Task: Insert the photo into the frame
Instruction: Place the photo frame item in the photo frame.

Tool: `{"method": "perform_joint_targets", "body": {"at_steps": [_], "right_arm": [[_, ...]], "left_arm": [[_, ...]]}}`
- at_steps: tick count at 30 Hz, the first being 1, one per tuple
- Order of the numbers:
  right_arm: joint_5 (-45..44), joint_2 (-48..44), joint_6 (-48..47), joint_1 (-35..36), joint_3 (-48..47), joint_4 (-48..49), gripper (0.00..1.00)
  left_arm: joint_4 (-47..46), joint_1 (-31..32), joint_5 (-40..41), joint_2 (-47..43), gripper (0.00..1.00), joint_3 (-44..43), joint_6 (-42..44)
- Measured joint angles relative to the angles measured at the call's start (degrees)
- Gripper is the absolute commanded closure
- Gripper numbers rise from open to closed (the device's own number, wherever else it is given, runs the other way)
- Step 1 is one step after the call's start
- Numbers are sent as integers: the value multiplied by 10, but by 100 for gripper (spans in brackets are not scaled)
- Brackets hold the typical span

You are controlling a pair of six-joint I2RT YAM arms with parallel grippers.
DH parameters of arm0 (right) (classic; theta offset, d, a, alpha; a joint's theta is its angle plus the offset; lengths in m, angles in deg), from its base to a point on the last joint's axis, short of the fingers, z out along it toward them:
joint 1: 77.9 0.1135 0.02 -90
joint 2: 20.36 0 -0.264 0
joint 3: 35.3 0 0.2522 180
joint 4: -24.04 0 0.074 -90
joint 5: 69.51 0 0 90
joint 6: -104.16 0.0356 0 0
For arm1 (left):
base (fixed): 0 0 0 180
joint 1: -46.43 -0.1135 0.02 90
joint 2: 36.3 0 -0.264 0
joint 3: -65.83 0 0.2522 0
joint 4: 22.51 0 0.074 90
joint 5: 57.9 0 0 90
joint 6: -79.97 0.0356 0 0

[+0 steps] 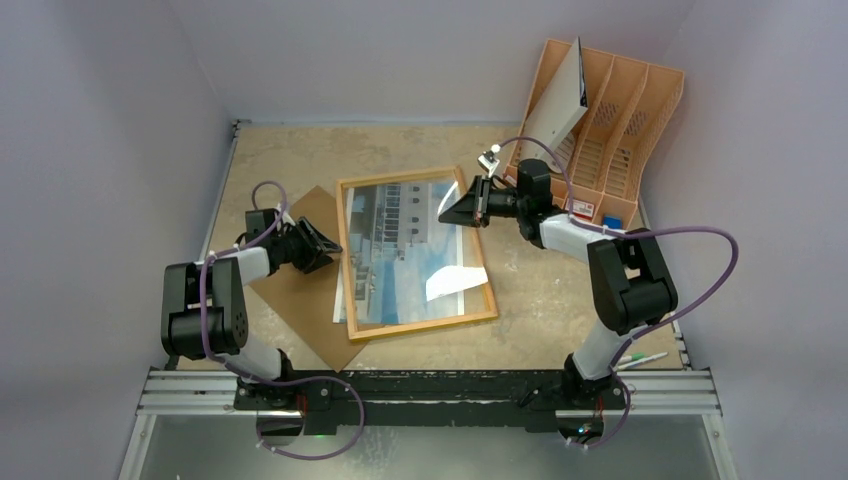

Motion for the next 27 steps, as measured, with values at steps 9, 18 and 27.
{"method": "perform_joint_targets", "body": {"at_steps": [9,18,27], "right_arm": [[0,3,-30,1,-2,-15,100],[-2,27,-30,3,-4,-20,100],[-8,33,-27,5,-4,-18,100]], "left_arm": [[0,0,0,4,57,-3,0],[0,2,4,4,58,-4,0],[-1,2,4,5,58,-4,0]]}}
